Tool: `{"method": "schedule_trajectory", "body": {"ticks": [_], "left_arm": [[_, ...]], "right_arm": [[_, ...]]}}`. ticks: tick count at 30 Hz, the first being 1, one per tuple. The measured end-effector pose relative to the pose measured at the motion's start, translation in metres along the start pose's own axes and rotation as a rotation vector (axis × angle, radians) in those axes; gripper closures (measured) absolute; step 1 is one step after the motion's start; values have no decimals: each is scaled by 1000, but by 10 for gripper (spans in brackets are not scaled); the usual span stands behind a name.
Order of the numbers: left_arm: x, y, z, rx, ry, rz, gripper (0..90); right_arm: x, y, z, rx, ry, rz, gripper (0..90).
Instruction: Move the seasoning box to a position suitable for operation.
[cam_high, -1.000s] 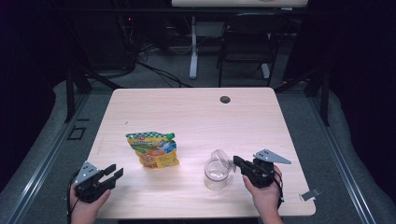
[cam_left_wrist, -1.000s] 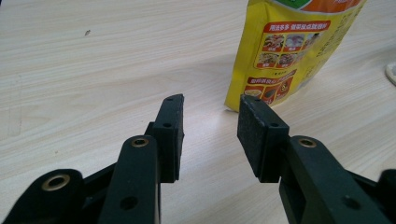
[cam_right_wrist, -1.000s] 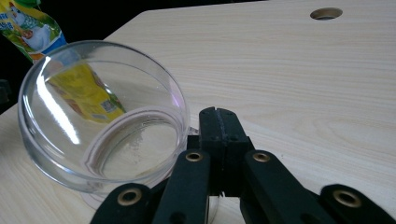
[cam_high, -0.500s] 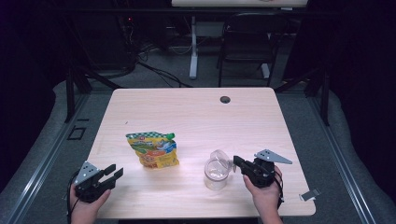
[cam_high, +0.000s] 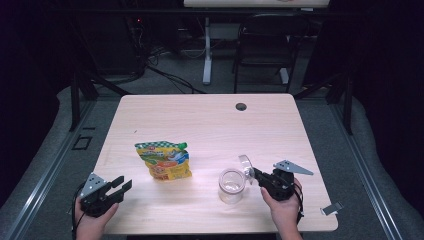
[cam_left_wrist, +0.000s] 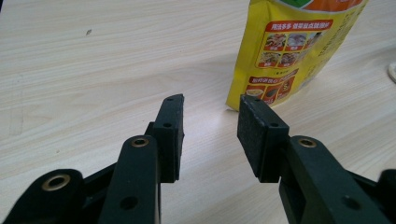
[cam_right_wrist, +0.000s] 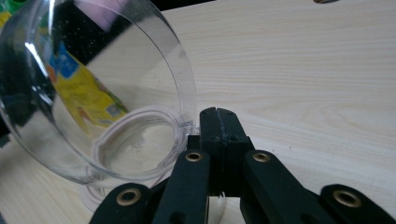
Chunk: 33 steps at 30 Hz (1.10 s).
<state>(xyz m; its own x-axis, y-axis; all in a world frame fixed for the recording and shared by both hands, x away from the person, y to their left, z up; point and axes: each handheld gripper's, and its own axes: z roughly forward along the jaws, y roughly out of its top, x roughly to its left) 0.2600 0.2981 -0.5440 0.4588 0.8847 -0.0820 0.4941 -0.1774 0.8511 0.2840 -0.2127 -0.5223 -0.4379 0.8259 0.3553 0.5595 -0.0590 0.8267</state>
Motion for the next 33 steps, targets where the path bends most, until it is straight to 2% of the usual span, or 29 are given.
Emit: {"method": "schedule_trajectory", "body": {"ticks": [1,2,3,5,10,14,21,26,28,31,33], "left_arm": [[0,0,0,-2,0,-1,616],[0,0,0,-2,0,-1,616],[0,0,0,0,-1,-1,616],[0,0,0,-2,2,0,616],[0,0,1,1,1,1,616],[0,0,1,13,2,4,615],[-1,1,3,2,-4,3,615],[-1,4,7,0,-15,7,616],[-2,6,8,-3,-19,11,615],[-2,8,11,4,-26,12,615],[-2,8,13,-3,-29,11,615]], "right_arm": [[-4,-1,0,2,24,44,900],[-4,-1,0,2,24,44,900],[-7,-2,1,4,35,74,900],[-10,-3,2,-1,54,102,900],[-13,-5,2,-10,73,136,893],[-14,-6,-1,-11,51,118,869],[-15,-9,-4,2,-1,74,851],[-16,-14,-11,60,-44,-1,799],[-15,-15,-12,70,-43,-3,784],[-15,-17,-15,115,-26,-19,741],[-15,-18,-14,121,-17,-21,732]]}}
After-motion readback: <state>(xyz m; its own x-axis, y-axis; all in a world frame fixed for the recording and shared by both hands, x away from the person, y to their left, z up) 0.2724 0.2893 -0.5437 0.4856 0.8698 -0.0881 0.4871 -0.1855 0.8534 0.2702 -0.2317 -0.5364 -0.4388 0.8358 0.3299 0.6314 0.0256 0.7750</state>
